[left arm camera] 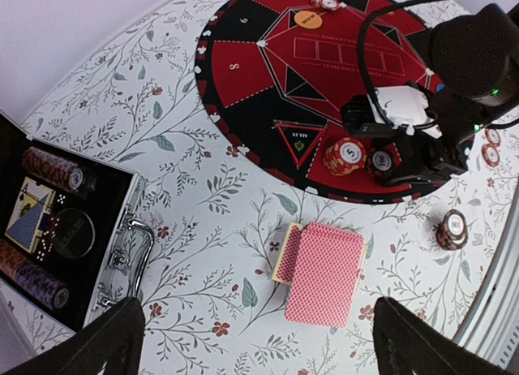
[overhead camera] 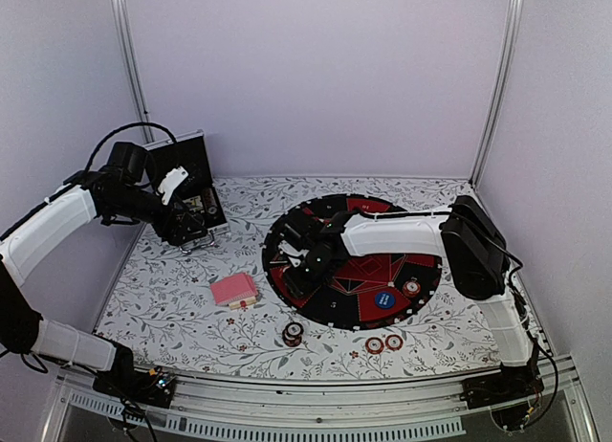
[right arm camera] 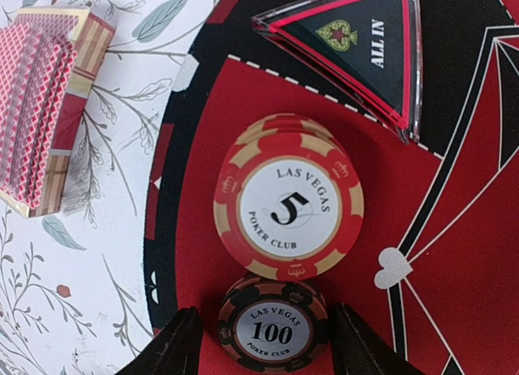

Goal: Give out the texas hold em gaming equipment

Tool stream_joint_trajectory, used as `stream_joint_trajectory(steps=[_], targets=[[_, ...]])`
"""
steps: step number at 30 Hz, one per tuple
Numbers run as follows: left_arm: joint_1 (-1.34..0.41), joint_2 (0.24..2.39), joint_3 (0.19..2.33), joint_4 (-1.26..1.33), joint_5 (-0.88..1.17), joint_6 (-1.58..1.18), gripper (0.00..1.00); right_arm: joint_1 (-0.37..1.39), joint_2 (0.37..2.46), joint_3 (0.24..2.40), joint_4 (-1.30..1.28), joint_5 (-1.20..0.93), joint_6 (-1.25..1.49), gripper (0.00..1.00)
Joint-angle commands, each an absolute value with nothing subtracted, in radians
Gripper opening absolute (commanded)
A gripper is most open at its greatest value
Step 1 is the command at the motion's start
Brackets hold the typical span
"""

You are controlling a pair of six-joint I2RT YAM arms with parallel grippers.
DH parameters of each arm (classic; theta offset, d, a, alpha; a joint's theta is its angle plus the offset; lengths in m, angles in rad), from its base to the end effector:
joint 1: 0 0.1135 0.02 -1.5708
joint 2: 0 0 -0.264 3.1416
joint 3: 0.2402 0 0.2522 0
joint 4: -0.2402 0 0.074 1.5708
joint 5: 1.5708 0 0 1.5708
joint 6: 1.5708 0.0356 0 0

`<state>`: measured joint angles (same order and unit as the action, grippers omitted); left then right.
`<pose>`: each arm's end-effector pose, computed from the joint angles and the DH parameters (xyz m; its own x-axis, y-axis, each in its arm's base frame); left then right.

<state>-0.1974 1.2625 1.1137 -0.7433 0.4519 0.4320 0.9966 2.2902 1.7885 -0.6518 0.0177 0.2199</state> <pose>0.2495 -0.0658 0.3055 -0.5067 0.4855 -0.7124 0.7239 0.6884 -0.0458 0.2623 0.4044 0.1467 -0.6669 -0.6293 -0.3991 -0.7072 0.7033 0.0726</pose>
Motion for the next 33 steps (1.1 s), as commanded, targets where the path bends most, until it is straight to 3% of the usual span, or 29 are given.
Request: stream_joint_trajectory(steps=[1, 17, 25, 33], targets=[[-0.207, 1.252, 1.138, -0.763, 0.469, 0.422, 1.0, 0.995, 2.277, 1.795, -0.657, 0.056, 0.219, 0.59], [-0.207, 1.244, 1.147, -0.774, 0.463, 0.425, 1.0, 1.089, 2.025, 1.642, -0.725, 0.062, 0.266, 0.59], [-0.207, 1.243, 1.147, -0.774, 0.459, 0.421, 1.0, 1.173, 1.991, 1.555, -0.696, -0.04, 0.316, 0.76], [-0.207, 1.238, 1.152, -0.775, 0.452, 0.42, 1.0, 1.209, 2.056, 1.586, -0.692, -0.086, 0.301, 0.82]])
